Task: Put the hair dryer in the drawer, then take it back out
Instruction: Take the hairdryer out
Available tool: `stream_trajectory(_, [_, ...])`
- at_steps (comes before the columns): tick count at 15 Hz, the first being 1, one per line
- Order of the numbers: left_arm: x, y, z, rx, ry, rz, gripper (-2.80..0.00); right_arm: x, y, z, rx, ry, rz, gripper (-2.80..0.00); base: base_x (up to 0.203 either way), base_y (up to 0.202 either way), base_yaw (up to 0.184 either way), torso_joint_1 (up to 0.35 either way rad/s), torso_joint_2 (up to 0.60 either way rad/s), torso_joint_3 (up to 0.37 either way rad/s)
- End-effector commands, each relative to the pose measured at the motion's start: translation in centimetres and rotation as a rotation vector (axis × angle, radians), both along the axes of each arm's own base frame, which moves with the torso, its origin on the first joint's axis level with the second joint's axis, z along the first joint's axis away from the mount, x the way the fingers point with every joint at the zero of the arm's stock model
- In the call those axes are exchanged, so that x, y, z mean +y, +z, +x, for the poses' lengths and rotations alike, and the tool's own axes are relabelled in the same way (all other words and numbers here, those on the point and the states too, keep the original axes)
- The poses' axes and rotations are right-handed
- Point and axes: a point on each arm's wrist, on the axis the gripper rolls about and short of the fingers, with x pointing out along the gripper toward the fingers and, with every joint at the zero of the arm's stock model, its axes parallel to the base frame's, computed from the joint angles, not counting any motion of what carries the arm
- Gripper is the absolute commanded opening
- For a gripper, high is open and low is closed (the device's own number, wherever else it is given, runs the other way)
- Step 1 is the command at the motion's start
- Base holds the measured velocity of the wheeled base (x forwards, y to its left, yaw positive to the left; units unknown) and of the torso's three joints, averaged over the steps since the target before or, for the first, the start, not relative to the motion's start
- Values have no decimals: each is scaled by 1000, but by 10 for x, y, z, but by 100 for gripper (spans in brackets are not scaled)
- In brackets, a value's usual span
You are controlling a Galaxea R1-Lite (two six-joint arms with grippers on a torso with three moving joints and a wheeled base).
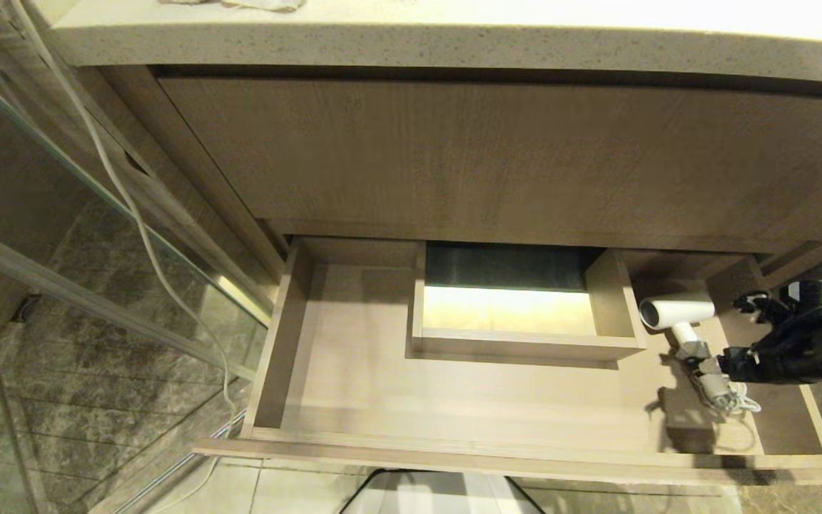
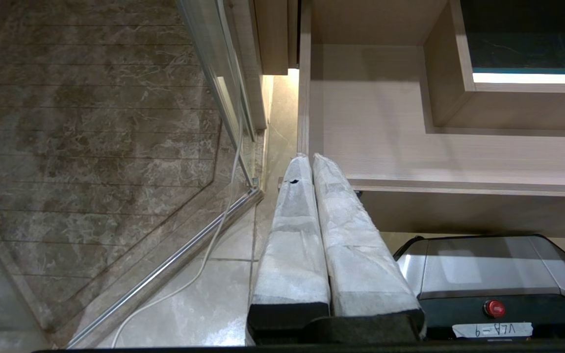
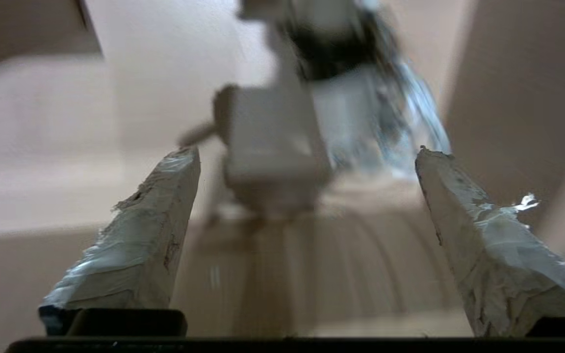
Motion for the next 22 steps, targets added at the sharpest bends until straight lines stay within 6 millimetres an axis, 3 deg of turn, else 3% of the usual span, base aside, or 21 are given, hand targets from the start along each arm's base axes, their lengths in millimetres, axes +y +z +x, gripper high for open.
stream_trajectory(1, [0,0,0,2,0,0,-280,-13,-46,34,-30,90,92,0,0,0,0,0,0,0])
stream_trajectory(4, [0,0,0,2,0,0,-280,-22,-63,59,-164,181,104,0,0,0,0,0,0,0])
stream_trajectory(8, [0,0,0,2,0,0,-280,-28,-69,72,-201,227,51,0,0,0,0,0,0,0])
stream_trajectory(15, [0,0,0,2,0,0,-280,-33,-68,74,-223,267,16,0,0,0,0,0,0,0])
stream_trajectory(22, [0,0,0,2,0,0,-280,-54,-82,88,-282,253,-28,0,0,0,0,0,0,0])
